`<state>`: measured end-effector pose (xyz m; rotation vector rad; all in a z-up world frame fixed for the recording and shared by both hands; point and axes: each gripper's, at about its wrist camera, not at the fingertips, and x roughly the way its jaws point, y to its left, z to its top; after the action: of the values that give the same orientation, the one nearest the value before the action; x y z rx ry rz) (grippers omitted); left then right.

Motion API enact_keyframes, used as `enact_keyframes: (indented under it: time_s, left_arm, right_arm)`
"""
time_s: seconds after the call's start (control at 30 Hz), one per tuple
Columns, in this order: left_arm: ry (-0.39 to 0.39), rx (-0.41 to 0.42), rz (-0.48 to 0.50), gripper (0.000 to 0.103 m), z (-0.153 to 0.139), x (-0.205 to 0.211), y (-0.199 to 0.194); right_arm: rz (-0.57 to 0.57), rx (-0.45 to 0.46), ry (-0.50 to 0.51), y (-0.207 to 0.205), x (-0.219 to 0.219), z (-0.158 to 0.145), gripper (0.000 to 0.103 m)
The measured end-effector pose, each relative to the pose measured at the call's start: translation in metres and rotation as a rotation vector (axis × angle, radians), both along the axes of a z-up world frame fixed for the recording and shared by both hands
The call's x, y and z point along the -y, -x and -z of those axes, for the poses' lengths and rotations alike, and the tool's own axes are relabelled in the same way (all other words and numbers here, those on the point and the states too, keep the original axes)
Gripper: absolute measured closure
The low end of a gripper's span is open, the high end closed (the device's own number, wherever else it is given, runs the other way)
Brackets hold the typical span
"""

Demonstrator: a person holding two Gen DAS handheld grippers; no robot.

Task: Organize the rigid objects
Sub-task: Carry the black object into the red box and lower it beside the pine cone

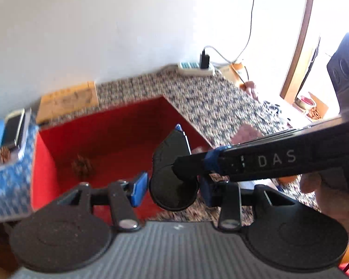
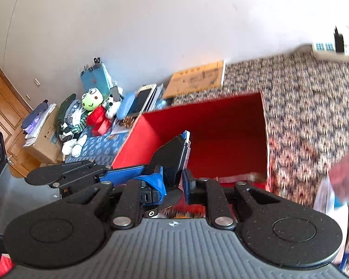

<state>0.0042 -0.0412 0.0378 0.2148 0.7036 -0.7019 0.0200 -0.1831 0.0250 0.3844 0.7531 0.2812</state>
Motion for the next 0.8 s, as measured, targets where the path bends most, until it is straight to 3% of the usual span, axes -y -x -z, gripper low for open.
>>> enact_keyframes:
  time_s: [0.17,0.47,0.8]
  left_arm:
    - [0.001,0.024,-0.004,0.062,-0.008,-0.003,-0.033]
    - [-0.039,-0.028,-0.065,0.062,0.003,-0.005,-0.101]
    - [-0.122,-0.186,-0.151,0.063,0.047,0.001,-0.158]
  right_arm:
    - [-0.014,0.007,0.021,-0.034,-0.003,0.000,0.103]
    - [-0.121,-0.079,0.085,-0.106,-0.012,0.017,0.103]
    - [-0.242,-0.260,0.079,-0.169,-0.009,0.064,0.103]
